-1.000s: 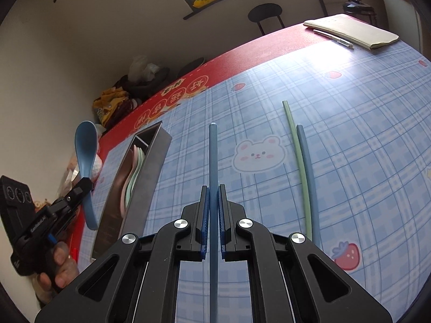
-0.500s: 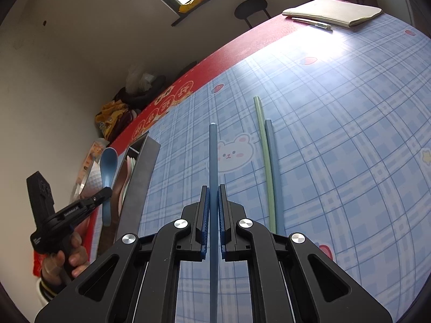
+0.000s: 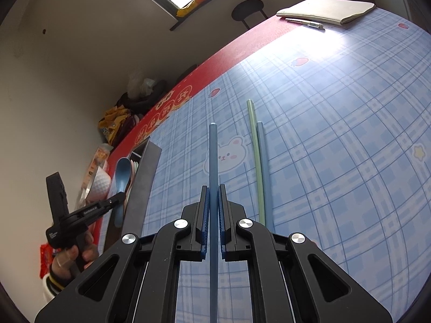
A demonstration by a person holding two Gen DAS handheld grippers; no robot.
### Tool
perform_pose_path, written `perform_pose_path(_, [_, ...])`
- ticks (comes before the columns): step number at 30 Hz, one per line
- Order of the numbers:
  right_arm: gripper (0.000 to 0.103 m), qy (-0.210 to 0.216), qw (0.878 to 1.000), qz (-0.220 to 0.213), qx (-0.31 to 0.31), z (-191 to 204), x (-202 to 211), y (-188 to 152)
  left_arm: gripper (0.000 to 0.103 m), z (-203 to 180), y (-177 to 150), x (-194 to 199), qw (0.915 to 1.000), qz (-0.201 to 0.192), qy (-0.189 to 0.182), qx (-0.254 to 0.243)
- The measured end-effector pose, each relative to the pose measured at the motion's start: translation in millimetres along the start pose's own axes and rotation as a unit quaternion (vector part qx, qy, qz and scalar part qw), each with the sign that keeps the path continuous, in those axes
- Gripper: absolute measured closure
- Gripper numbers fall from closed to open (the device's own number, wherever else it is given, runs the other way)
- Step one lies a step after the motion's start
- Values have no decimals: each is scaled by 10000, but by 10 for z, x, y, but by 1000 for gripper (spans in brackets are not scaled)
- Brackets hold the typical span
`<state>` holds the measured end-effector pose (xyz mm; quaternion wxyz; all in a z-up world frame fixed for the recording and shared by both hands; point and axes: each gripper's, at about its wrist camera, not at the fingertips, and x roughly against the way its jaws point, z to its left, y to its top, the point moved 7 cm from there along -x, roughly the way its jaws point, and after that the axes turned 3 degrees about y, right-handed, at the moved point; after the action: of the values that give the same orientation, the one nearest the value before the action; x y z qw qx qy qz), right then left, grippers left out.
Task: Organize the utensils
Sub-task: 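Lower the blue spoon into the steel caddy and open the left gripper, then carry the blue chopstick into the steel caddy and open the right gripper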
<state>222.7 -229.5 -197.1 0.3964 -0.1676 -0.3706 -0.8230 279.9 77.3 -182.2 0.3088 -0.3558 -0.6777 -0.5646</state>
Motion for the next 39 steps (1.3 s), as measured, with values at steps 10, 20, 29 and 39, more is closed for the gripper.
perform_pose_path(10, [97,-143,9998,83,66,85,-106,-46,74,-141,-4,363,9966,-633,-240,-474])
perform_pose_path(20, [97,-215,9992,219,241,446,-345,-75,60,-51,-199,739,9825,-1640,-441,-766])
perform_pose_path(29, [97,-83,9986,374,375,1020,-713,-116,35,231,-193,820,9778,-1984,-203,-643])
perform_pose_path(39, [97,118,9975,486,499,1642,-1178,-158,6,370,-132,821,9776,-2041,150,-486])
